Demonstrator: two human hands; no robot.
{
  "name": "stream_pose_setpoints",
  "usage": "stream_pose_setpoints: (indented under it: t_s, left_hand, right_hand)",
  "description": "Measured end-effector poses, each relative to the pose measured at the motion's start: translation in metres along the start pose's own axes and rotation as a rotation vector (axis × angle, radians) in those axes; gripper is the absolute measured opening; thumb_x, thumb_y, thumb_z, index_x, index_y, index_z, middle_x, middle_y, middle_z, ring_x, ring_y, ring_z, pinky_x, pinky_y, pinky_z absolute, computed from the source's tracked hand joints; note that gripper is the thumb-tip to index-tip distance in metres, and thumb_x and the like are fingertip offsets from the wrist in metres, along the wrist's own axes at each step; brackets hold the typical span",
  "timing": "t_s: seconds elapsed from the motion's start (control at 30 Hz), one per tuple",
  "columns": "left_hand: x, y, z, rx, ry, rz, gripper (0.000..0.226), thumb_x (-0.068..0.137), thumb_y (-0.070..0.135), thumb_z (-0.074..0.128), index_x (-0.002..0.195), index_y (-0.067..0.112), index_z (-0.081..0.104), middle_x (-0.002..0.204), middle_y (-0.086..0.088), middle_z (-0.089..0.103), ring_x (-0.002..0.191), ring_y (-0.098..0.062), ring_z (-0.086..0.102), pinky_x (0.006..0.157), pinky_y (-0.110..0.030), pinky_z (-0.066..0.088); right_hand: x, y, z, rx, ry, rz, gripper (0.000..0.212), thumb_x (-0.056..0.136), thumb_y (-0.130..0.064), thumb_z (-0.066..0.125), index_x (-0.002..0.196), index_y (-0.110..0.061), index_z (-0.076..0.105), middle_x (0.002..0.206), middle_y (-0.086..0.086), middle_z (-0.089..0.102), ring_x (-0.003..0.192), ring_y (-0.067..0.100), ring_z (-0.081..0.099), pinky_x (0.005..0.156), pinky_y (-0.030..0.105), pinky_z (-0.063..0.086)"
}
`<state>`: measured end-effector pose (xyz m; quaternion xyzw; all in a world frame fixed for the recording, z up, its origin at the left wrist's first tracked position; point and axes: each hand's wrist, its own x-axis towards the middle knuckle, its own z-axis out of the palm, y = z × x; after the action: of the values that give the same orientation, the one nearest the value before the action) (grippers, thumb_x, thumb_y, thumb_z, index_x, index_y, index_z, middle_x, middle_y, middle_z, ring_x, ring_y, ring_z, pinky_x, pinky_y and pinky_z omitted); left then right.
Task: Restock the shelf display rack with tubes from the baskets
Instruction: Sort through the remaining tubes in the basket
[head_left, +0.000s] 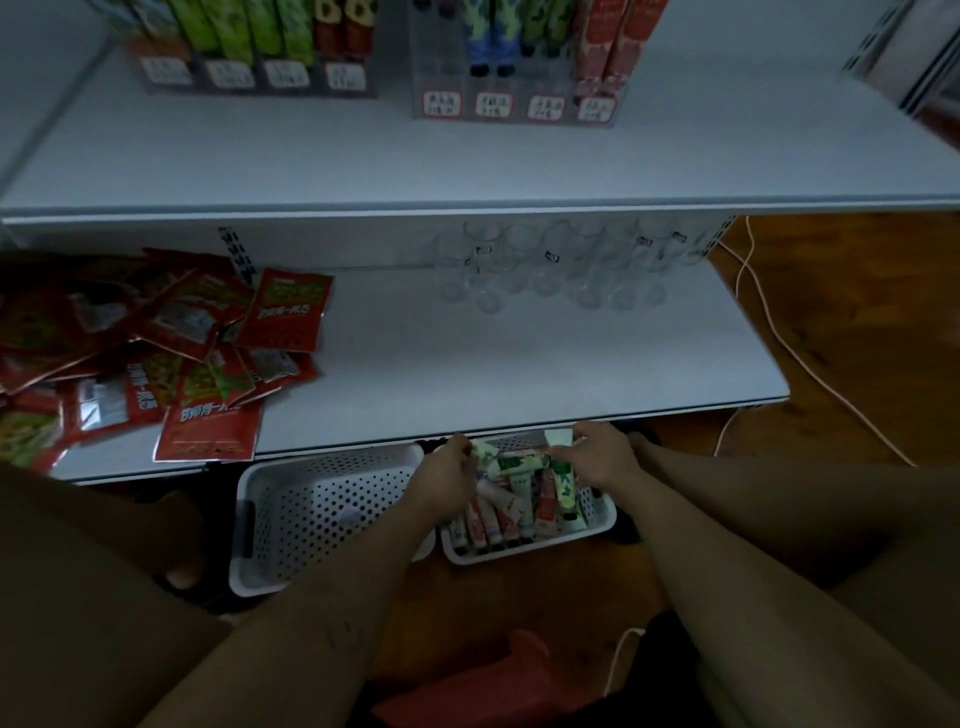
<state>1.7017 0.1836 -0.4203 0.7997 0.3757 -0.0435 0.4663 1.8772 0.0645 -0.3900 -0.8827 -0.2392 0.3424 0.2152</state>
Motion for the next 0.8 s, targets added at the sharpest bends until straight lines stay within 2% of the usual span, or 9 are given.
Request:
stream_pose_setpoints:
  t_s: [0.17, 0.23, 0.33, 0.4, 0.47, 0.6, 0.67, 0.73, 0.8]
  left_hand:
    - [0.015, -0.002, 0.022, 0.105, -0.072, -0.01, 0.019, 0.097, 0.018, 0.041, 0.113, 0.014, 0.051, 0.094, -0.009, 0.06, 0.07, -0.02, 0.056, 0.06, -0.03, 0.048]
    - [0.024, -0.001, 0.03, 0.146, -0.101, -0.076, 0.027, 0.096, 0.016, 0.043, 0.121, 0.011, 0.049, 0.098, -0.013, 0.061, 0.074, -0.021, 0.055, 0.066, -0.032, 0.049]
    - [0.037, -0.004, 0.047, 0.116, -0.16, -0.133, 0.032, 0.097, 0.015, 0.043, 0.126, 0.003, 0.048, 0.086, -0.016, 0.06, 0.062, -0.02, 0.049, 0.057, -0.033, 0.043]
    - [0.046, -0.006, 0.058, 0.094, -0.212, -0.187, 0.015, 0.097, 0.009, 0.041, 0.097, 0.003, 0.055, 0.065, -0.011, 0.045, 0.05, -0.017, 0.036, 0.05, -0.033, 0.034]
    - [0.054, -0.006, 0.065, 0.05, -0.241, -0.278, 0.013, 0.097, 0.01, 0.041, 0.085, 0.015, 0.044, 0.059, -0.007, 0.033, 0.048, -0.016, 0.027, 0.047, -0.029, 0.025]
    - [0.081, -0.014, 0.073, -0.148, -0.191, -0.524, 0.025, 0.092, 0.02, 0.052, 0.069, 0.011, 0.047, 0.058, -0.011, 0.039, 0.049, -0.019, 0.034, 0.049, -0.028, 0.033]
    - [0.097, -0.02, 0.078, -0.273, -0.198, -0.606, 0.026, 0.088, 0.03, 0.059, 0.08, 0.006, 0.062, 0.077, -0.022, 0.062, 0.063, -0.029, 0.057, 0.063, -0.037, 0.054]
    - [0.108, -0.025, 0.083, -0.333, -0.186, -0.66, 0.033, 0.089, 0.04, 0.06, 0.093, 0.008, 0.063, 0.093, -0.022, 0.067, 0.083, -0.034, 0.065, 0.079, -0.043, 0.057]
    - [0.112, -0.024, 0.085, -0.396, -0.139, -0.706, 0.027, 0.091, 0.038, 0.058, 0.09, 0.011, 0.059, 0.087, -0.017, 0.064, 0.082, -0.032, 0.063, 0.075, -0.039, 0.056]
  right_hand:
    - [0.016, 0.012, 0.007, 0.052, -0.046, 0.04, 0.03, 0.087, -0.032, 0.067, 0.105, -0.008, 0.062, 0.094, 0.011, 0.063, 0.08, 0.027, 0.062, 0.074, 0.043, 0.057]
    - [0.021, 0.017, 0.01, 0.064, -0.064, 0.047, 0.05, 0.088, -0.035, 0.066, 0.13, -0.013, 0.055, 0.119, 0.011, 0.061, 0.096, 0.029, 0.062, 0.082, 0.044, 0.056]
    - [0.03, 0.024, 0.014, 0.098, -0.086, 0.078, 0.059, 0.091, -0.032, 0.063, 0.142, -0.011, 0.042, 0.133, 0.01, 0.051, 0.101, 0.029, 0.059, 0.086, 0.044, 0.054]
    - [0.039, 0.028, 0.017, 0.133, -0.097, 0.11, 0.048, 0.092, -0.03, 0.062, 0.134, -0.012, 0.049, 0.121, 0.011, 0.054, 0.097, 0.029, 0.059, 0.085, 0.045, 0.055]
    - [0.046, 0.031, 0.019, 0.157, -0.105, 0.136, 0.019, 0.091, -0.029, 0.062, 0.101, -0.014, 0.057, 0.098, 0.009, 0.055, 0.09, 0.028, 0.059, 0.083, 0.048, 0.055]
    - [0.061, 0.038, 0.025, 0.162, -0.117, 0.152, 0.021, 0.09, -0.03, 0.063, 0.084, -0.012, 0.052, 0.087, 0.007, 0.053, 0.085, 0.029, 0.058, 0.08, 0.049, 0.055]
    - [0.066, 0.039, 0.028, 0.136, -0.131, 0.148, 0.023, 0.09, -0.031, 0.063, 0.089, -0.01, 0.056, 0.089, 0.011, 0.059, 0.084, 0.029, 0.061, 0.078, 0.048, 0.056]
    - [0.07, 0.042, 0.032, 0.122, -0.154, 0.148, 0.018, 0.089, -0.03, 0.063, 0.086, -0.012, 0.059, 0.083, 0.009, 0.062, 0.081, 0.027, 0.063, 0.072, 0.042, 0.057]
    - [0.073, 0.047, 0.035, 0.135, -0.168, 0.162, 0.014, 0.089, -0.027, 0.064, 0.078, -0.022, 0.058, 0.074, -0.003, 0.058, 0.077, 0.021, 0.06, 0.059, 0.027, 0.049]
